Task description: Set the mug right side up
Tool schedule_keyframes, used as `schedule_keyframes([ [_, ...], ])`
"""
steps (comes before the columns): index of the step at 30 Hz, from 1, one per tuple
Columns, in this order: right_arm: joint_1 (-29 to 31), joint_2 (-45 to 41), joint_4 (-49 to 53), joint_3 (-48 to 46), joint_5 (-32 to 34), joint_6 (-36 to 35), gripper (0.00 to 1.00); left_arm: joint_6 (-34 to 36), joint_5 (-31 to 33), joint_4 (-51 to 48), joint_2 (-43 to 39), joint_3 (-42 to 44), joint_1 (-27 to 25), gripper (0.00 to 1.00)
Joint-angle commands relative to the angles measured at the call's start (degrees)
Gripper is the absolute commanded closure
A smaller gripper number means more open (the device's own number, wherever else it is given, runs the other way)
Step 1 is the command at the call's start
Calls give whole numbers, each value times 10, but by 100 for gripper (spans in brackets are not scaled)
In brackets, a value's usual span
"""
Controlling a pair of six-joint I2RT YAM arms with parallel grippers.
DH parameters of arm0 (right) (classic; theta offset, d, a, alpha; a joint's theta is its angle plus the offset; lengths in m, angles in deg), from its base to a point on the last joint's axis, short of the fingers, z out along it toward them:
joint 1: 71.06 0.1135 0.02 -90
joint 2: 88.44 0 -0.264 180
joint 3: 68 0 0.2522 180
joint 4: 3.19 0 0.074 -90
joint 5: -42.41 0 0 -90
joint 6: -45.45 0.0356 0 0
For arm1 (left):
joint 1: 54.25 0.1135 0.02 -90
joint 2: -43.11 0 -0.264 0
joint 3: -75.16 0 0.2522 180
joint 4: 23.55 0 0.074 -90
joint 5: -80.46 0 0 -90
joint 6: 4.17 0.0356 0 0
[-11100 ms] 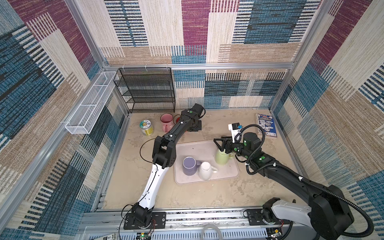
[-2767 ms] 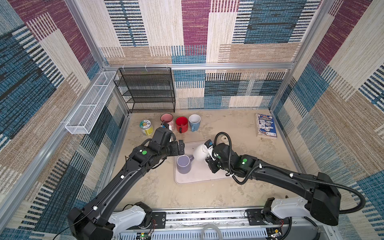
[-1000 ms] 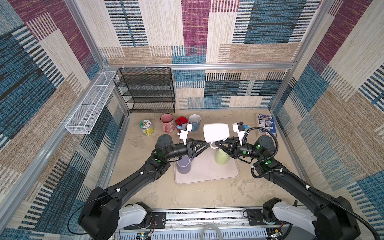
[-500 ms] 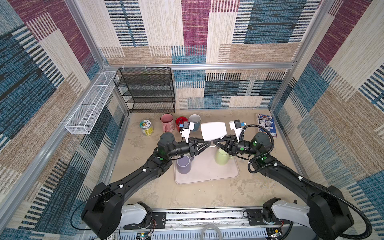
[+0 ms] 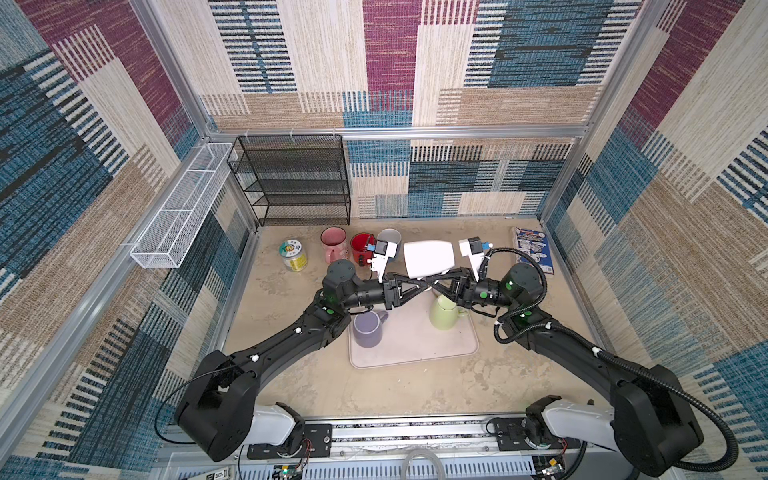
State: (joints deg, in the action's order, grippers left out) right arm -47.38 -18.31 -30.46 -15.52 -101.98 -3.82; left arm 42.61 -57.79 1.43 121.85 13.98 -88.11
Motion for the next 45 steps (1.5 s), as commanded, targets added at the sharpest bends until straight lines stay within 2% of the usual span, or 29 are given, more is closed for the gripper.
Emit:
schedule_keyframes([
  [1, 4, 1, -36, 2, -64, 1, 100, -2, 23, 35, 0, -7, -1, 76],
  [5, 5, 11, -36, 5, -67, 3, 100, -2, 24, 33, 3, -8, -1, 100],
  [11, 11, 17, -37, 4, -65, -1, 100, -3, 28, 33, 7, -8, -1, 99],
  [16, 20, 18, -32, 3, -61, -11, 100, -6, 33, 37, 8, -8, -1, 86],
  [27, 28, 23, -32, -8, -51, -20, 100, -13, 33, 56, 14, -13, -4, 81],
  [28, 28, 22, -32, -8, -52, -21, 100, -13, 32, 56, 15, -13, -4, 82],
  [31, 28, 25, -39, -11, -52, -17, 100, -18, 29, 65, 15, -13, -6, 95],
  [33, 28, 29, -44, -13, -53, -13, 100, -22, 28, 73, 17, -12, -5, 100],
  [45, 28, 36, 1, -7, -35, -41, 97, -31, 37, 91, 14, 23, -8, 100],
])
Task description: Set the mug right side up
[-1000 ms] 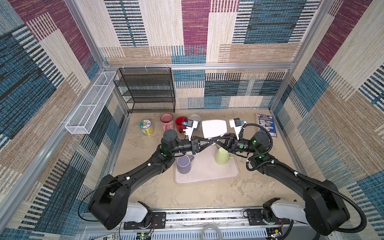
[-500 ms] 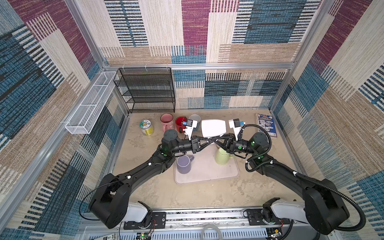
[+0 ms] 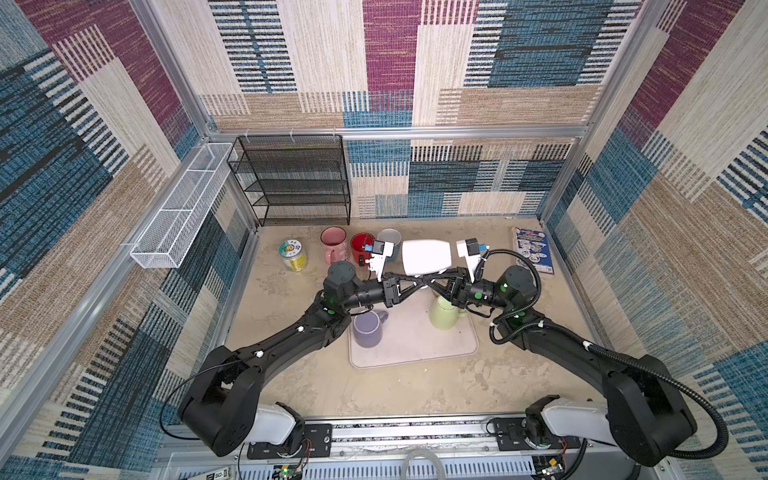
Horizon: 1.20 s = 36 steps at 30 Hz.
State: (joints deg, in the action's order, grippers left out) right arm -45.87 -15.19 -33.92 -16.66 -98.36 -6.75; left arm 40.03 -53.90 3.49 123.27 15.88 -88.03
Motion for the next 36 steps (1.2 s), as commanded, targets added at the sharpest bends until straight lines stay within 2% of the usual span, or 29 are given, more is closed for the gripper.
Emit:
schedule_keyframes([
  [1, 12, 6, 34, 4, -72, -11, 98, -7, -2, 76, 0, 8, -9, 100],
  [5, 13, 12, 25, 6, -81, -4, 100, -15, -9, 94, -1, 14, -9, 100],
  [9, 13, 13, 29, 14, -92, -5, 100, -26, -29, 129, -3, 15, -9, 87],
  [20, 13, 20, 30, 27, -123, -4, 100, -26, -57, 150, -16, 22, -9, 75],
  [22, 13, 21, 26, 28, -126, 0, 100, -25, -58, 150, -17, 22, -9, 69],
  [23, 13, 21, 25, 29, -128, 1, 100, -24, -57, 148, -17, 22, -9, 69],
  [26, 13, 21, 26, 29, -129, 1, 100, -18, -55, 139, -18, 21, -9, 85],
  [31, 12, 22, 28, 29, -129, 1, 100, -16, -50, 133, -19, 20, -9, 100],
  [36, 13, 26, 30, 31, -126, 1, 100, -18, -46, 137, -19, 23, -9, 100],
])
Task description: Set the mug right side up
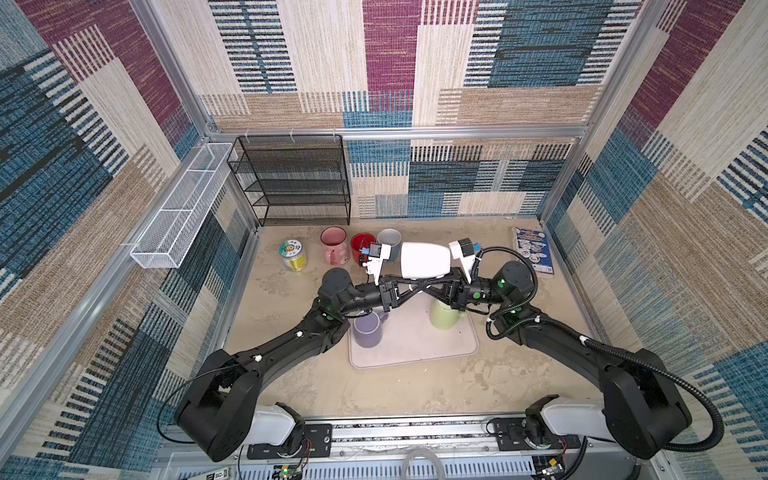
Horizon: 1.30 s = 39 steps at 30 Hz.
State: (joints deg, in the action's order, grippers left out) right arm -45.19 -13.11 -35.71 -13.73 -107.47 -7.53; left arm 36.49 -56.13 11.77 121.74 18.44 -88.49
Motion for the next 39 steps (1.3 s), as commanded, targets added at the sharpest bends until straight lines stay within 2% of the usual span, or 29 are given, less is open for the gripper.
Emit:
schedule_keyframes([
  [1, 6, 6, 48, 3, -34, 9, 100, 18, -21, 53, -5, -2, -5, 100],
  [6, 6, 13, 75, 9, -15, -1, 100, 29, 17, 40, -8, 17, -5, 100],
  [14, 5, 26, 137, 10, 25, -34, 75, 42, 97, 48, -12, 75, -5, 100],
  [17, 6, 32, 147, 4, 33, -40, 70, 49, 126, 43, -17, 95, -5, 100],
  [24, 6, 48, 187, 1, 65, -59, 68, 63, 173, 26, -19, 115, -5, 100],
  [39, 4, 53, 227, 10, 95, -78, 65, 75, 182, -1, -21, 107, -4, 100],
])
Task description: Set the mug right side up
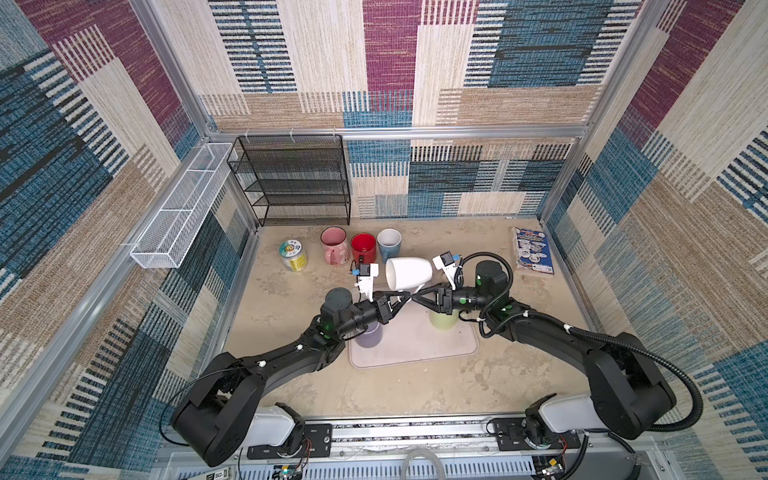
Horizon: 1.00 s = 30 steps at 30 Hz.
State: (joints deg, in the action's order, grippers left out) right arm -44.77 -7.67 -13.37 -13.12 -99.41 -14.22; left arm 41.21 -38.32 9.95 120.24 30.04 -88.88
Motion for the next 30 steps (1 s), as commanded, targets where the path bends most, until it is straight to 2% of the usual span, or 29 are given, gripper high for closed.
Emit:
schedule_keyframes([
  [1, 0, -4, 9, 6, 19, -14, 65, 33, 8, 2, -8, -13, 0, 100],
  [8, 0, -31, 91, 23, 94, -41, 66, 90, 62, -193, -31, -81, 0, 100],
  [12, 0, -32, 151, 41, 149, -58, 67, 116, 94, -312, -15, -146, 0, 100],
  [20, -1, -55, 209, 50, 243, -62, 65, 147, 162, -513, 68, -302, 0, 100],
  [27, -3, -74, 250, 50, 318, -64, 62, 177, 206, -679, 180, -468, -12, 100],
  [30, -3, -81, 261, 44, 340, -70, 61, 190, 244, -757, 236, -552, -23, 100],
])
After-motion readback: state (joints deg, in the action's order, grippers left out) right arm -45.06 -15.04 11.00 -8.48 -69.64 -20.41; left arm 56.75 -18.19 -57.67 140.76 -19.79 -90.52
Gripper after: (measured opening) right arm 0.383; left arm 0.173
